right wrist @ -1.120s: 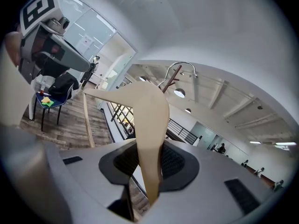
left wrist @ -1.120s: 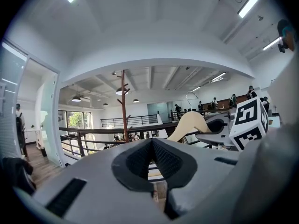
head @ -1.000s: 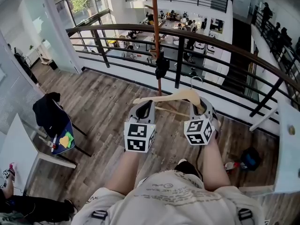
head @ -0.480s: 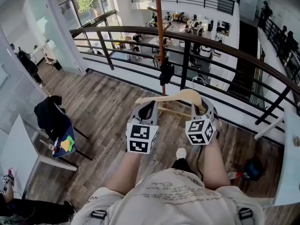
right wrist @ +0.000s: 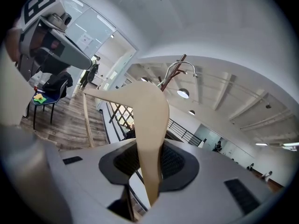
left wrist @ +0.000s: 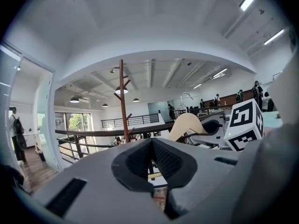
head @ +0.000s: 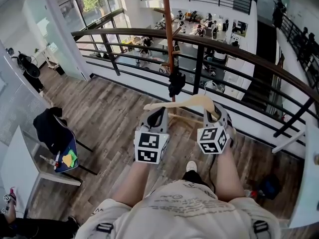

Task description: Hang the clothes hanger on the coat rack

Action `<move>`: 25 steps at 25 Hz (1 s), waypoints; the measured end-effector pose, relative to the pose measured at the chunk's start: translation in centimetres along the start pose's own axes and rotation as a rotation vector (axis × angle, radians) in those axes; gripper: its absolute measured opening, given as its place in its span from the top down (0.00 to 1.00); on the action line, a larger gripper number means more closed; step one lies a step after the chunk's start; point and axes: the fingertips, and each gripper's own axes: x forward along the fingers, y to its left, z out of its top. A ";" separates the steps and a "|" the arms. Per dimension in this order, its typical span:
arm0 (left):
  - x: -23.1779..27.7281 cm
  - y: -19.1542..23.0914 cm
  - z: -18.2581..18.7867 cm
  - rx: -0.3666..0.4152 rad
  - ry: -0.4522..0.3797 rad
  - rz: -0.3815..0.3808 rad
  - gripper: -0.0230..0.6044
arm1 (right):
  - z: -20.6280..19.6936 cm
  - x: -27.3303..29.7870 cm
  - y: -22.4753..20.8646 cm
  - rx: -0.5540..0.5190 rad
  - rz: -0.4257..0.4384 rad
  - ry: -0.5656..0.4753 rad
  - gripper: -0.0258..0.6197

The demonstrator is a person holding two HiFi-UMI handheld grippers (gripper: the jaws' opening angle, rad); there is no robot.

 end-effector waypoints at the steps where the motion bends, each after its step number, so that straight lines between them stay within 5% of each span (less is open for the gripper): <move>1: 0.6 0.3 0.0 -0.001 0.003 0.002 0.96 | 0.0 0.7 -0.1 -0.002 0.004 0.001 0.80; 13: 7.6 2.6 0.5 -0.022 0.028 0.031 0.96 | 0.7 8.1 -2.6 -0.032 0.044 -0.012 0.80; 25: 16.4 2.8 5.8 -0.037 0.043 0.060 0.96 | 2.0 15.5 -10.5 -0.077 0.079 -0.026 0.80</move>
